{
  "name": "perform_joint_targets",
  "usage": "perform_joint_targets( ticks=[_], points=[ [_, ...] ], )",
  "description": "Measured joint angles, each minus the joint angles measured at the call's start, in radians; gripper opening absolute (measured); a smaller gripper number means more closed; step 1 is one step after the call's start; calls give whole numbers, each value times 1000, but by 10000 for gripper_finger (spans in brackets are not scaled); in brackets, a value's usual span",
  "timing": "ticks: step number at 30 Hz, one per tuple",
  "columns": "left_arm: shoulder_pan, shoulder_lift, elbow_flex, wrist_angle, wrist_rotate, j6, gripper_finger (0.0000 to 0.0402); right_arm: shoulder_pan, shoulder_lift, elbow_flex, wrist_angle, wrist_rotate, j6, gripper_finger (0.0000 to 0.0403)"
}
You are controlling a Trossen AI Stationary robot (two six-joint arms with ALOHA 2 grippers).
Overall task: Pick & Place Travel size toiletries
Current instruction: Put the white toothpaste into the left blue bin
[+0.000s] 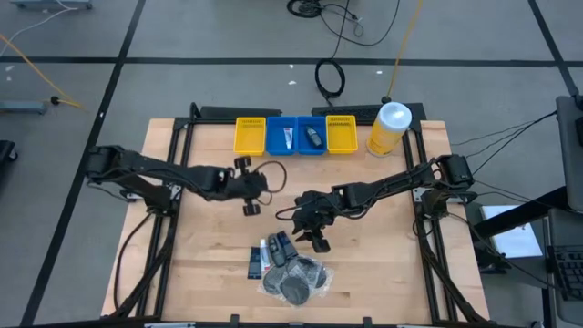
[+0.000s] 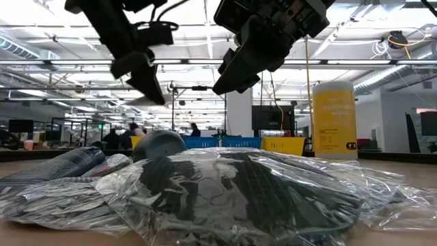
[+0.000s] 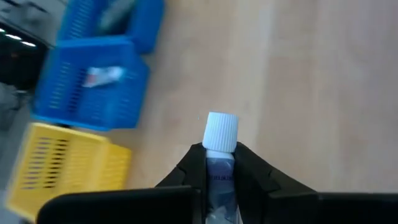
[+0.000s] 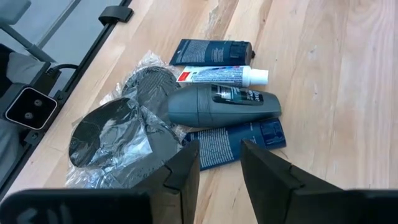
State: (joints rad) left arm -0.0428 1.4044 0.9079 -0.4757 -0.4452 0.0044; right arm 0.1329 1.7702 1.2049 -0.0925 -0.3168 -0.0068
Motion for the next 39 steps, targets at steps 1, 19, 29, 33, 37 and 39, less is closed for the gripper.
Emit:
perform_joint_targets(
  ticks=[1, 19, 29, 33, 37, 39],
  points=[
    [13, -13, 0, 5, -11, 11, 43, 0, 0, 0, 2, 0, 0, 112],
    [307, -10, 2, 366, 145, 141, 29, 0, 0, 0, 14, 0, -1, 112],
    [408, 115, 2, 645, 233, 150, 45, 0, 0, 0, 60, 2, -1, 112],
    [438, 191, 3, 758, 236, 150, 33, 0, 0, 0, 76, 2, -1, 112],
    [468, 256, 2, 834, 235, 140, 28, 0, 0, 0, 67, 1, -1, 112],
    [484, 271, 1, 862, 236, 109, 31, 0, 0, 0, 67, 2, -1, 112]
  ],
)
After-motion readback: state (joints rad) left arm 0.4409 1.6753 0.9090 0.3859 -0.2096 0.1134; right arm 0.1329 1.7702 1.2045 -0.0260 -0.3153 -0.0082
